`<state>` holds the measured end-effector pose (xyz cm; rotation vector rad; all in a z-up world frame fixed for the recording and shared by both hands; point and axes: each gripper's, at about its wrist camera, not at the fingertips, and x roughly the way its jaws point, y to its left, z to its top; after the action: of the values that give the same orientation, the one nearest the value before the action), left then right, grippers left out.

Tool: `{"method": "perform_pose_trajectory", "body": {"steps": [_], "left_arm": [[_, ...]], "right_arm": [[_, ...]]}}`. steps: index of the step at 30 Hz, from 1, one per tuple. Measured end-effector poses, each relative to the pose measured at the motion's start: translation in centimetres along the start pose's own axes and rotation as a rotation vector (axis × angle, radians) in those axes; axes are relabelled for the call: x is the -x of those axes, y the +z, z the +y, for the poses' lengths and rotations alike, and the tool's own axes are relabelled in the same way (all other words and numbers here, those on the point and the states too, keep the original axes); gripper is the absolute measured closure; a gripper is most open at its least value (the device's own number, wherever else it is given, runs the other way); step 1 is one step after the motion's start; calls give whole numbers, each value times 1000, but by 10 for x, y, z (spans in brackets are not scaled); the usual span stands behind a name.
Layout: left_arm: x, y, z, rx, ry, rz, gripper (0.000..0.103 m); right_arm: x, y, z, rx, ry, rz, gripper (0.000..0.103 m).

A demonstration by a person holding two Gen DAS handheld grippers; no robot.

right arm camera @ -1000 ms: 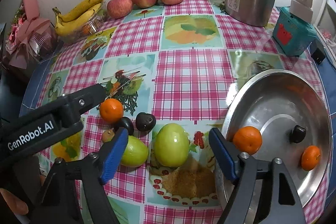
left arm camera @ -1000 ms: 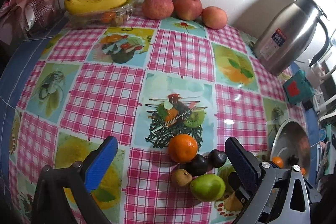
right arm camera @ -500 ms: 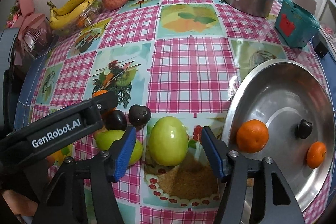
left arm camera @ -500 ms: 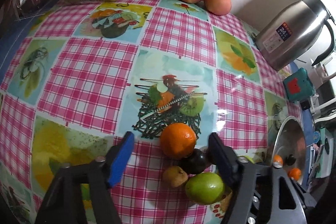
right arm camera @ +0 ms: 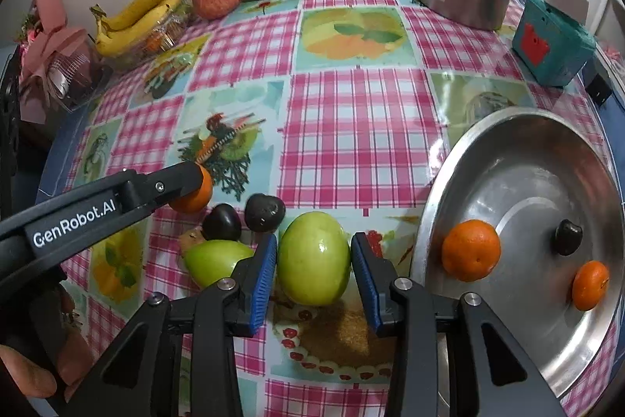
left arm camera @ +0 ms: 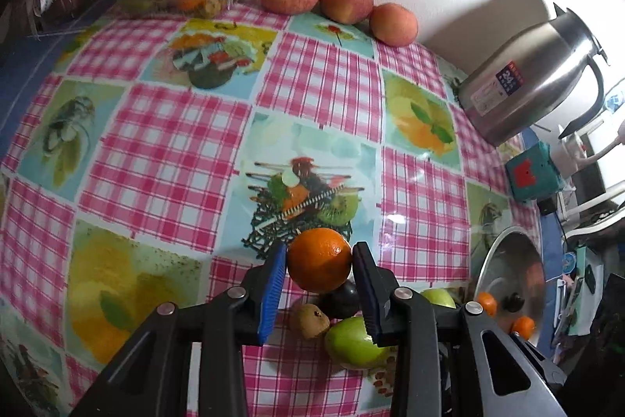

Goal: Organize fruits
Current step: 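Close the right tool on the green apple while the left grasps the mandarin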

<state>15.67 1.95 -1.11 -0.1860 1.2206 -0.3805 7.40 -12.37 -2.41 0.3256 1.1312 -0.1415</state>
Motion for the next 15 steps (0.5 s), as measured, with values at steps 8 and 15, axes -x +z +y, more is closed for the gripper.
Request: {"method": "perform_pose_trajectory", "body": {"steps": [8, 15], "left_arm": [[37, 11, -2, 10, -11, -68, 66], [59, 15, -4, 9, -13, -113, 66]], "right_arm": [[31, 7, 5, -2, 37, -73, 62], [51, 11, 8, 4, 48, -124, 62]]}}
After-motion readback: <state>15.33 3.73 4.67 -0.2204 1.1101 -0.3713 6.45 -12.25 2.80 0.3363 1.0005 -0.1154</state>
